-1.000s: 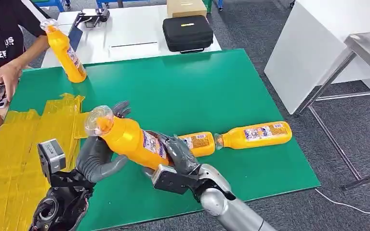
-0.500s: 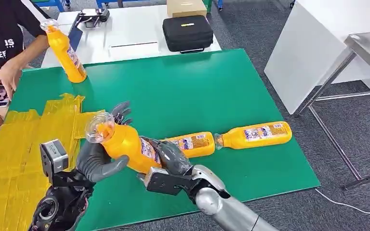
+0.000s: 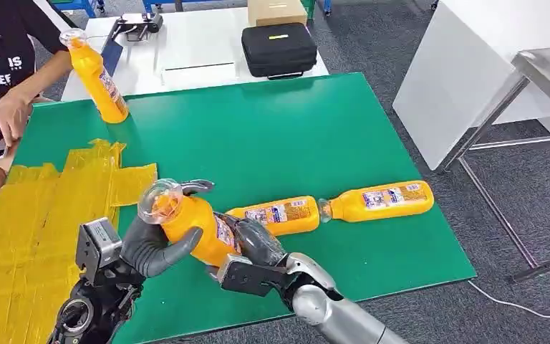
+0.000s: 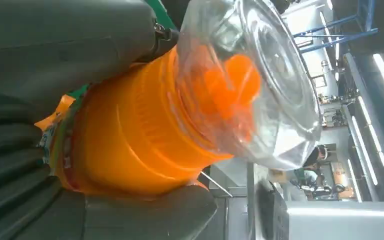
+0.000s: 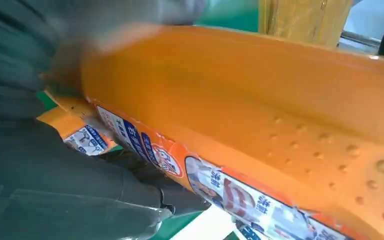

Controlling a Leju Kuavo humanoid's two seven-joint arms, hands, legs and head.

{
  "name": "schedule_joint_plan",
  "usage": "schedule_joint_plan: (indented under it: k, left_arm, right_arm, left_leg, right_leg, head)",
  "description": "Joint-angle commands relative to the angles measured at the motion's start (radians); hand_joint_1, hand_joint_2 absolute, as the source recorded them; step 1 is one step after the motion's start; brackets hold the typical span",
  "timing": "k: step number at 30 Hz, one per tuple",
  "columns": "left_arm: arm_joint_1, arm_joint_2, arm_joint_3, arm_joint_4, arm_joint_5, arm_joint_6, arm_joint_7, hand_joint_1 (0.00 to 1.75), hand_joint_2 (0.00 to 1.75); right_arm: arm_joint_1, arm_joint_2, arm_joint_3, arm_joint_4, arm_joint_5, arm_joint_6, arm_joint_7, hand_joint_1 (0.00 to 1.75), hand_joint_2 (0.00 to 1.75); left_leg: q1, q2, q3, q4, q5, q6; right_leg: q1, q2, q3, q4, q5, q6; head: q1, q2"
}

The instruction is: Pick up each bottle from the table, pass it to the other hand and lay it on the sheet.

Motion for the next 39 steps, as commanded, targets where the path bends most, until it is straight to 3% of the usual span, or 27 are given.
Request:
schedule_joint_plan:
  k: [1, 21, 22, 23, 35, 39]
  left_arm:
    - [-0.034, 0.01, -0.051, 0.064, -0.005, -0.01, 0.006, 1.75, 1.75]
    - [-0.059, -0.02, 0.005, 0.104, 0.036, 0.028, -0.007, 1.75, 1.75]
    - [-0.055, -0.019, 0.019, 0.092, 0.041, 0.037, -0.013, 1.75, 1.75]
    - [-0.048, -0.017, 0.034, 0.077, 0.043, 0.046, -0.017, 1.75, 1.75]
    - [-0.005, -0.022, 0.165, 0.015, 0.029, 0.141, -0.063, 1.75, 1.75]
    - [0.012, -0.03, 0.189, 0.001, -0.112, 0.251, -0.081, 1.75, 1.75]
  right_arm:
    - [-0.033, -0.011, 0.041, 0.04, -0.005, 0.002, 0.003, 1.75, 1.75]
    - [-0.03, 0.006, -0.025, 0.028, -0.019, -0.003, 0.005, 1.75, 1.75]
    - [-0.006, 0.016, -0.057, -0.005, -0.026, -0.027, -0.002, 1.34, 1.75]
    - [0.014, 0.017, -0.073, -0.05, -0.015, -0.043, -0.002, 0.0, 1.75]
    - [0.076, -0.012, -0.206, -0.219, -0.007, -0.132, -0.066, 0.0, 1.75]
    - [0.11, -0.02, -0.246, -0.241, -0.001, -0.167, -0.076, 0.0, 1.75]
  left_leg:
    - [0.001, 0.0, 0.004, -0.001, -0.001, -0.002]
    - [0.001, 0.0, 0.005, -0.001, -0.002, -0.002]
    - [0.001, 0.0, 0.003, 0.0, -0.001, -0.002]
    - [0.001, 0.0, 0.004, 0.0, -0.002, -0.002]
    - [0.001, 0.0, 0.002, 0.0, -0.001, -0.002]
    - [0.001, -0.001, 0.002, 0.0, -0.001, -0.001]
  right_leg:
    - [0.0, 0.003, 0.005, -0.002, -0.001, -0.002]
    - [0.001, 0.005, 0.006, -0.001, -0.002, -0.003]
    - [0.001, 0.003, 0.003, -0.001, -0.001, -0.002]
    - [0.001, 0.004, 0.005, -0.001, -0.002, -0.003]
    - [0.0, 0.003, 0.003, -0.001, -0.001, -0.002]
    - [0.001, 0.002, 0.003, -0.001, -0.001, -0.002]
  head:
    - [0.0, 0.0]
    - [0.0, 0.0]
    - [0.0, 0.0]
    - [0.0, 0.0]
    - [0.0, 0.0]
    - [0.0, 0.0]
